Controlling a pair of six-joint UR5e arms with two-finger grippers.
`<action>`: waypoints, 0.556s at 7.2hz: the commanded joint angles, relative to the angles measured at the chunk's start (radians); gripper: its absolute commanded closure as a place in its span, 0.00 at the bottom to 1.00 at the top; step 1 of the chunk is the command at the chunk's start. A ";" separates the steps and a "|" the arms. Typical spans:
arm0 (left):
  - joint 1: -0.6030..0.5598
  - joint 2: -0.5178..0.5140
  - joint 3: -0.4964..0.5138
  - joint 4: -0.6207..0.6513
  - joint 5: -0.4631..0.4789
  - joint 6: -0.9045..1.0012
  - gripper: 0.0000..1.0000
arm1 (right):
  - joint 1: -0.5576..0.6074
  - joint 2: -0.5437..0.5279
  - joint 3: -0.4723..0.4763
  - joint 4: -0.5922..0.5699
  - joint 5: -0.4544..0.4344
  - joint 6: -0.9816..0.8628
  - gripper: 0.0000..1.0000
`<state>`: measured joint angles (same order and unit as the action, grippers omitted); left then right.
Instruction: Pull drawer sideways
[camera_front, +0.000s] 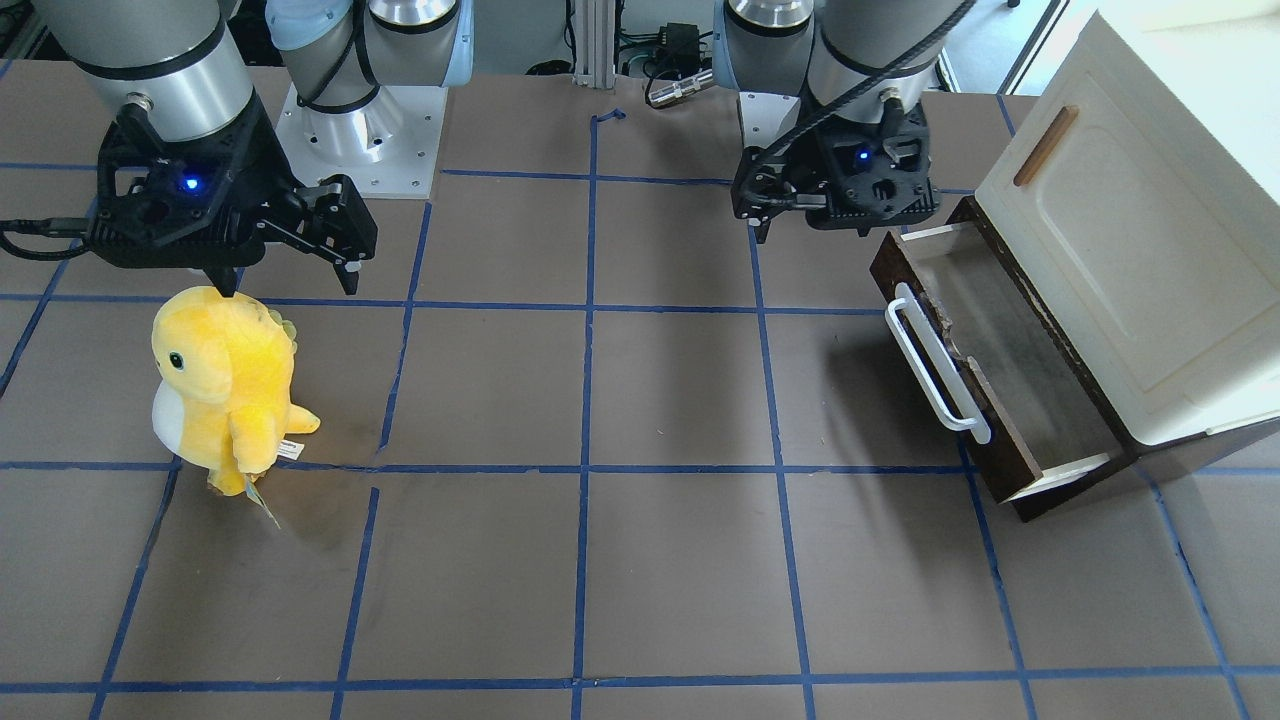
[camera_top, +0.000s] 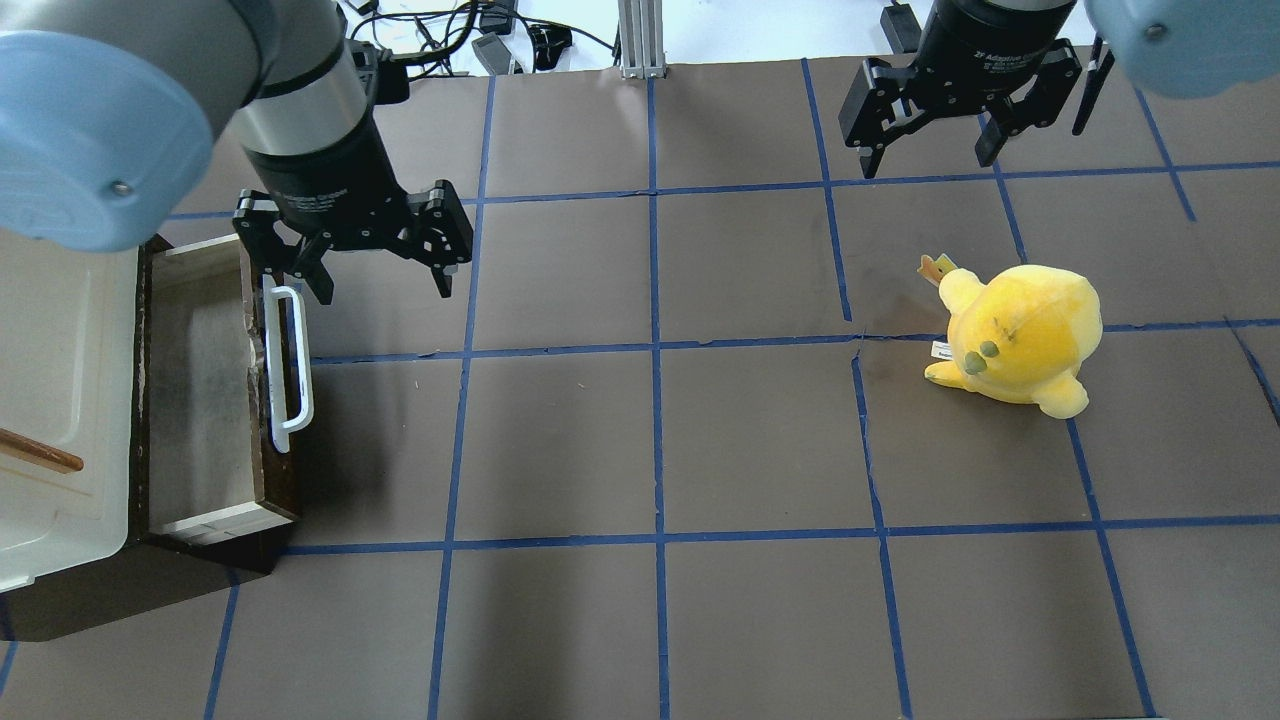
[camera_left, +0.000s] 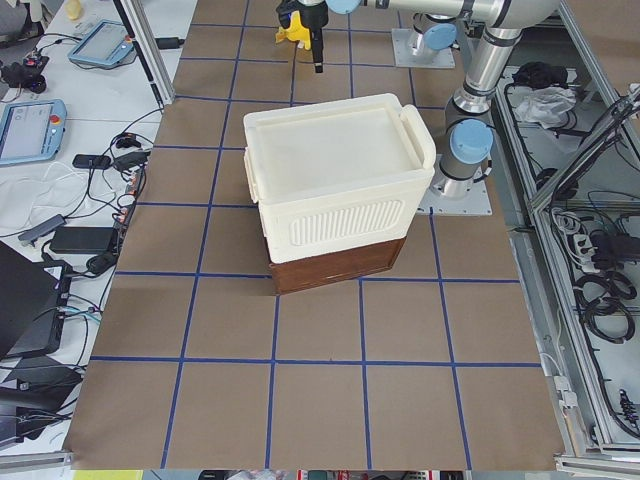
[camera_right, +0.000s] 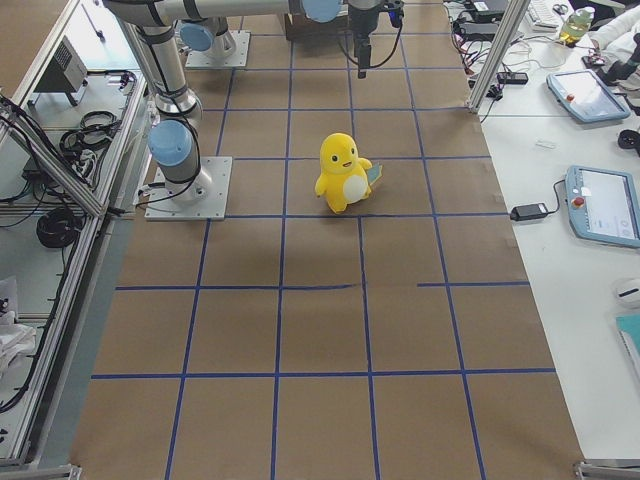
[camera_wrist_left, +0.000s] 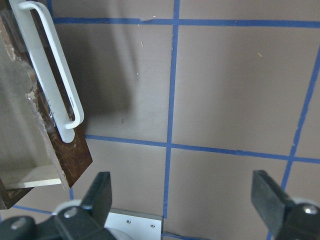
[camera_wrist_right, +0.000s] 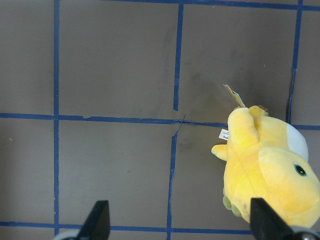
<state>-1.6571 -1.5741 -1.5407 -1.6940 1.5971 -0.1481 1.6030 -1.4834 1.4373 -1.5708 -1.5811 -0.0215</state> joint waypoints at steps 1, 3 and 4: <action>0.074 0.034 -0.007 0.000 -0.046 0.091 0.00 | 0.000 0.000 0.000 0.000 0.001 -0.002 0.00; 0.074 0.036 -0.007 0.002 -0.048 0.096 0.00 | 0.000 0.000 0.000 0.000 0.001 0.000 0.00; 0.071 0.036 -0.006 0.007 -0.045 0.126 0.00 | 0.000 0.000 0.000 0.000 0.001 0.000 0.00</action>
<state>-1.5854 -1.5395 -1.5476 -1.6913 1.5509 -0.0475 1.6030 -1.4833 1.4373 -1.5708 -1.5804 -0.0216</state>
